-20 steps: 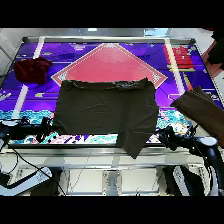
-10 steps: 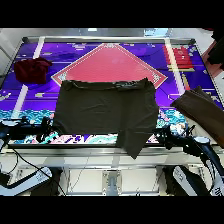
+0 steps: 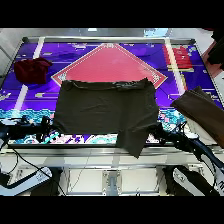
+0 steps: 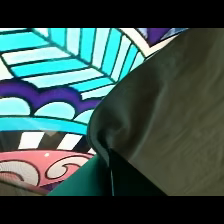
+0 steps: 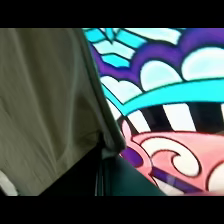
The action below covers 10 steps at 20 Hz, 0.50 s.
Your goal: Fold the shirts.
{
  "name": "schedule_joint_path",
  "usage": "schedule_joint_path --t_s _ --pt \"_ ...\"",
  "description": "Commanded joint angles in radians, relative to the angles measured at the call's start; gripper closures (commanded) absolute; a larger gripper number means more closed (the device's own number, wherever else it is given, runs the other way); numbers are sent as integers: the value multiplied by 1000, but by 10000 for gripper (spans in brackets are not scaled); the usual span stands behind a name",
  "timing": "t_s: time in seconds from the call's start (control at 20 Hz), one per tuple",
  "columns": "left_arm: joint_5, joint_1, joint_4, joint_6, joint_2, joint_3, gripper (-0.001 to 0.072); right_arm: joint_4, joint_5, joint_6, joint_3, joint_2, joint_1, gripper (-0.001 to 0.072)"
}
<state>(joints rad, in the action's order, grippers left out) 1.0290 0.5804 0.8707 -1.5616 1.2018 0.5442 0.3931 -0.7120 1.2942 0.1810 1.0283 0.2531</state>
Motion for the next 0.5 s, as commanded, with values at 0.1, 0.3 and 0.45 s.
schedule_joint_path --t_s 0.1,0.3,0.45 --pt "43 0 -167 145 -51 187 695 -100 -116 -177 187 -50 -12 689" --pt "158 0 -329 301 -174 491 695 69 -151 -191 461 -310 -12 690" --pt "230 0 -347 346 -303 711 695 298 -169 -45 693 -563 -12 690"
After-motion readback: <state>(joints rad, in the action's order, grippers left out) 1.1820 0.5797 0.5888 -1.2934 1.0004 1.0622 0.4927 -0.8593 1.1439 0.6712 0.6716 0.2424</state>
